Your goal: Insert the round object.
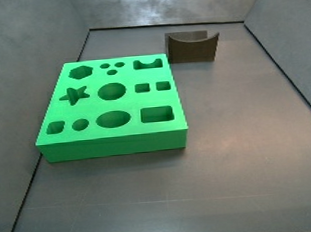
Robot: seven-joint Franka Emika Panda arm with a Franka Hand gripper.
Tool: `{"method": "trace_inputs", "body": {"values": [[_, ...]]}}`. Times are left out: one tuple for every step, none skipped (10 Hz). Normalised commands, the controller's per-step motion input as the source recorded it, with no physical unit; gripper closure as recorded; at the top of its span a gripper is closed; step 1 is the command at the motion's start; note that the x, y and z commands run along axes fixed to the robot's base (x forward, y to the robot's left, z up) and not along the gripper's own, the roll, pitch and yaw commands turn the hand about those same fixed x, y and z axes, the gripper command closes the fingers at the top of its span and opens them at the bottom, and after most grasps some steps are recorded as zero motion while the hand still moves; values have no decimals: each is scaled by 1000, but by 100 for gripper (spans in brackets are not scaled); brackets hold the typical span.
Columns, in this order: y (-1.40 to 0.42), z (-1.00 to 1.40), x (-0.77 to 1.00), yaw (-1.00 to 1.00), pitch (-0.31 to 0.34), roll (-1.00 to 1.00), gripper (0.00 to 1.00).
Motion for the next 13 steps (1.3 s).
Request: {"method": "trace_inputs", "body": {"values": [[131,-900,-246,-51,-73,119,100],[131,-726,-111,-54,-13,94,100],[171,-700,-131,-60,-10,93,100],[234,-683,-203,-60,-14,129,100],[351,-543,-257,-103,0,176,100],[391,-377,-309,-151,0,209,100],[271,-354,-343,-237,0,87,100],[120,-311,-94,-91,-10,-87,100],[80,-394,-86,-29,-60,-94,100],[97,-674,-340,-17,-161,24,100],[106,-766,-506,0,-211,120,100],[23,-806,-343,0,-241,21,100],[0,-726,-149,0,-150,0,100]]}}
